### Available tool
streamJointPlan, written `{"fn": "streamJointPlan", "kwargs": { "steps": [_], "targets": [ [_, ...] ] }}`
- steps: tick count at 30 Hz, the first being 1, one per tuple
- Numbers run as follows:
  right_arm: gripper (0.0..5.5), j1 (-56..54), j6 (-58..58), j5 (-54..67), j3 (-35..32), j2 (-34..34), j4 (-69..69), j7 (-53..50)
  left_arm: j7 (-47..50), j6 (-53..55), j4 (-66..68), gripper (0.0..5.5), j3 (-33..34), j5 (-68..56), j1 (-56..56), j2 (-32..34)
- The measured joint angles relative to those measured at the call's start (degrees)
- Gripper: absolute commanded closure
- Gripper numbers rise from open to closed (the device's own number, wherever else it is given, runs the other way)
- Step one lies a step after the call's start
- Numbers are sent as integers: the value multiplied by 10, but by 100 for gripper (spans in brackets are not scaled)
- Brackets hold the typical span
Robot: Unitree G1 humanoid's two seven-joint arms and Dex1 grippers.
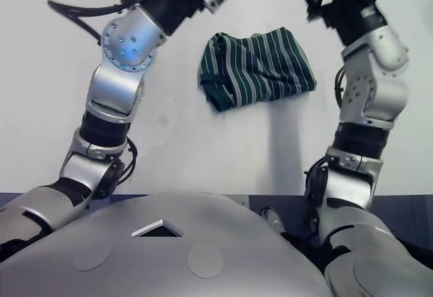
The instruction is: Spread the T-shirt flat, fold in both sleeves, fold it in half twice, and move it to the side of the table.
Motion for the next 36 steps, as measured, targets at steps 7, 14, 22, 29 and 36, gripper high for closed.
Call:
{"fn": "streamJointPlan", "kwargs": {
  "steps": [7, 14, 22, 29, 36],
  "targets": [
    [106, -64, -97, -65, -66, -27, 175, -108, -187, -163, 347, 96, -114, -28, -30, -12],
    [106, -20, -147, -88, -51, -18, 195, -105, -232, -193, 573, 96, -42, -69, -109, -61],
    [106, -22, -157, -88, -49, -13, 194, -110, -305, -128, 665, 96, -25, -68, -140, -56],
    [106, -25, -156, -87, -50, -8, 193, -121, -44, -92, 747, 96, 54, -75, -191, -27],
    [106, -28, -157, -87, -52, -2, 192, -132, 104, -53, 792, 96, 202, -132, -203, 59]
  ]
}}
